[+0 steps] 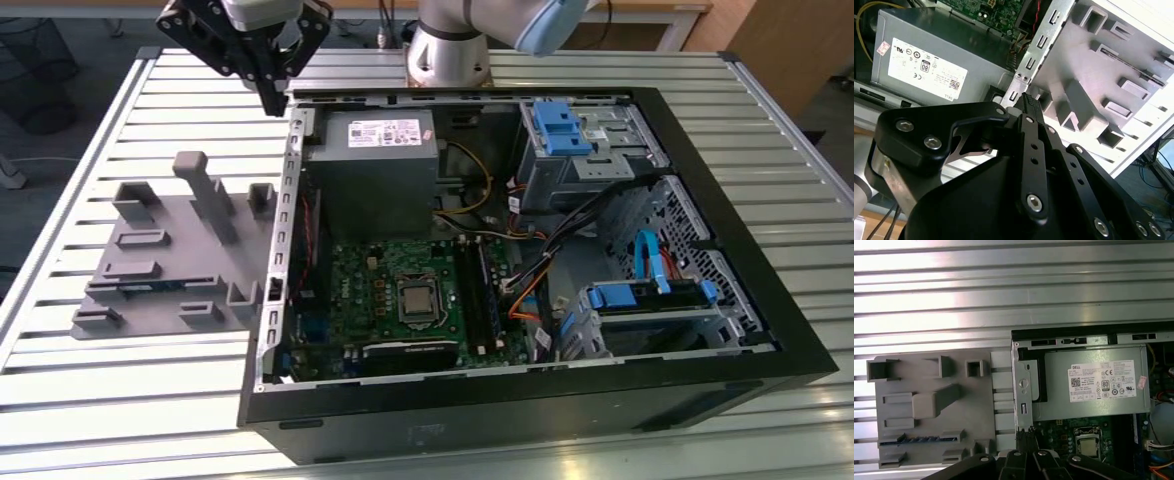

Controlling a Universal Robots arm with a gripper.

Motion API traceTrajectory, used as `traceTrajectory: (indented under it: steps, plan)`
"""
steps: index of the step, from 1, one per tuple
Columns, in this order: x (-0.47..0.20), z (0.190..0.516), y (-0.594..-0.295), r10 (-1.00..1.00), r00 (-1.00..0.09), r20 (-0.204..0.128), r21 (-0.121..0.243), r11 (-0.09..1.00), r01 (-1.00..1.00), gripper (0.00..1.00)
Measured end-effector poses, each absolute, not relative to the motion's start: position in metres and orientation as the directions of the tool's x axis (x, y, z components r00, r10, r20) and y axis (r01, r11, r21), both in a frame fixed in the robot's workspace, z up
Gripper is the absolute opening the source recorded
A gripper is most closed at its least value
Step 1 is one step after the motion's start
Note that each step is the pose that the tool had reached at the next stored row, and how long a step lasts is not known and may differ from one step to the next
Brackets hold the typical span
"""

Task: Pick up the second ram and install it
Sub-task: 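Reach for the second ram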

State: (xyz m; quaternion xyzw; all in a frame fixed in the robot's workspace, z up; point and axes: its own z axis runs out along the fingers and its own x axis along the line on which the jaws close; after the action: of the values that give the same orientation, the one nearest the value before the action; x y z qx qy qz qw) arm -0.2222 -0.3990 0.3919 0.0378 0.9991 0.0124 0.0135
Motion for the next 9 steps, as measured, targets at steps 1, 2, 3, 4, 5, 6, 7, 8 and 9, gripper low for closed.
traceTrajectory:
  steps: [1,2,3,4,5,6,7,8,9]
  plan:
    - [-0.224,0.392,-0.399,0.076,-0.997,-0.026,0.026,0.997,0.075,0.11]
    - [-0.225,0.392,-0.399,0.076,-0.997,-0.026,0.026,0.997,0.075,0.11]
    - [-0.227,0.392,-0.399,0.076,-0.997,-0.026,0.026,0.997,0.075,0.11]
    - [-0.228,0.392,-0.399,0.076,-0.997,-0.026,0.026,0.997,0.075,0.11]
    - [-0.230,0.392,-0.399,0.076,-0.997,-0.026,0.026,0.997,0.075,0.11]
    - [-0.231,0.392,-0.399,0.076,-0.997,-0.026,0.026,0.997,0.075,0.11]
    - [-0.232,0.392,-0.399,0.076,-0.997,-0.026,0.026,0.997,0.075,0.11]
    - [-0.234,0.392,-0.399,0.076,-0.997,-0.026,0.026,0.997,0.075,0.11]
    - [-0.235,0.392,-0.399,0.076,-0.997,-0.026,0.026,0.997,0.075,0.11]
